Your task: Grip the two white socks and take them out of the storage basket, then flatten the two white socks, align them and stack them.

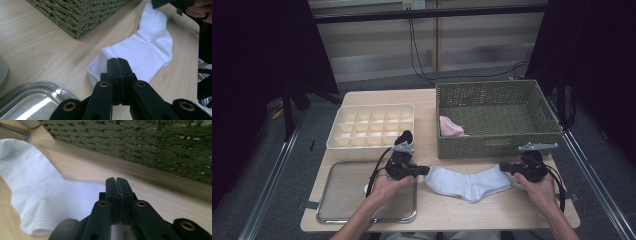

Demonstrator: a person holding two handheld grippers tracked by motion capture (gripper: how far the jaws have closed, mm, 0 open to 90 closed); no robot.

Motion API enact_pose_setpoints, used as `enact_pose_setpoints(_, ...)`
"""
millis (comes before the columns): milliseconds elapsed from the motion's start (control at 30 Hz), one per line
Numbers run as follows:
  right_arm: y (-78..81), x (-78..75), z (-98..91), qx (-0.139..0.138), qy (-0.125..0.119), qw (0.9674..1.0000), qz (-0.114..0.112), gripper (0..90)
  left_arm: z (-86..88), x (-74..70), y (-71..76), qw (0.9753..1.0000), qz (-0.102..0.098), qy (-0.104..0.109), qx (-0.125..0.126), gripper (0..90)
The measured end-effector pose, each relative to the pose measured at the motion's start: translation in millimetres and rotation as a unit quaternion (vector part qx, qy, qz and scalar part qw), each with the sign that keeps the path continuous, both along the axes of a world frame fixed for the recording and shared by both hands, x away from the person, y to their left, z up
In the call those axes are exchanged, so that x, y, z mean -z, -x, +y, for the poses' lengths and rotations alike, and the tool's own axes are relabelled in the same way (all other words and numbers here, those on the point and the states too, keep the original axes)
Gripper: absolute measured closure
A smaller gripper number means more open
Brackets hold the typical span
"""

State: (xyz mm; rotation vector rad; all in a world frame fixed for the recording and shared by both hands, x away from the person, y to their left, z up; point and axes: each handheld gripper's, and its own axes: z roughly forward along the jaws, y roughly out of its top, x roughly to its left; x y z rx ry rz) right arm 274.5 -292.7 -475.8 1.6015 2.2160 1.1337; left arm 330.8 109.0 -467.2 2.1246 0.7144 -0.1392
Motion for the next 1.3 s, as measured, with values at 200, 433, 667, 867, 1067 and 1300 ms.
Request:
enact_pose_setpoints(200,-1.8,10.6,-1.5,0.002,0.006,0.9998,0.021,85.6,1.5,2.7,-0.4,1.0000,0.008,-0.003,0.001,89.5)
enact_pose_setpoints(433,13.2,3.7,-8.7,0.013,-0.010,0.9996,0.022,76.0,6.4,4.8,-3.1,0.9999,0.013,0.001,-0.010,78.4)
enact_pose_setpoints(667,22.9,8.6,-9.9,0.020,-0.011,0.9993,0.029,67.6,2.1,8.0,-2.0,0.9998,0.015,-0.012,-0.006,66.6)
enact_pose_setpoints(867,20.1,15.2,-5.8,0.018,-0.007,0.9992,0.036,62.3,1.3,10.0,0.8,0.9997,0.014,-0.020,-0.001,63.7)
enact_pose_setpoints(1067,18.7,18.6,-2.9,0.014,0.003,0.9991,0.039,62.1,3.8,8.9,5.0,0.9996,0.008,-0.027,0.005,58.3)
enact_pose_setpoints(1300,16.8,19.9,-1.0,0.014,0.004,0.9992,0.038,74.7,1.6,10.7,9.3,0.9993,0.007,-0.037,0.006,55.3)
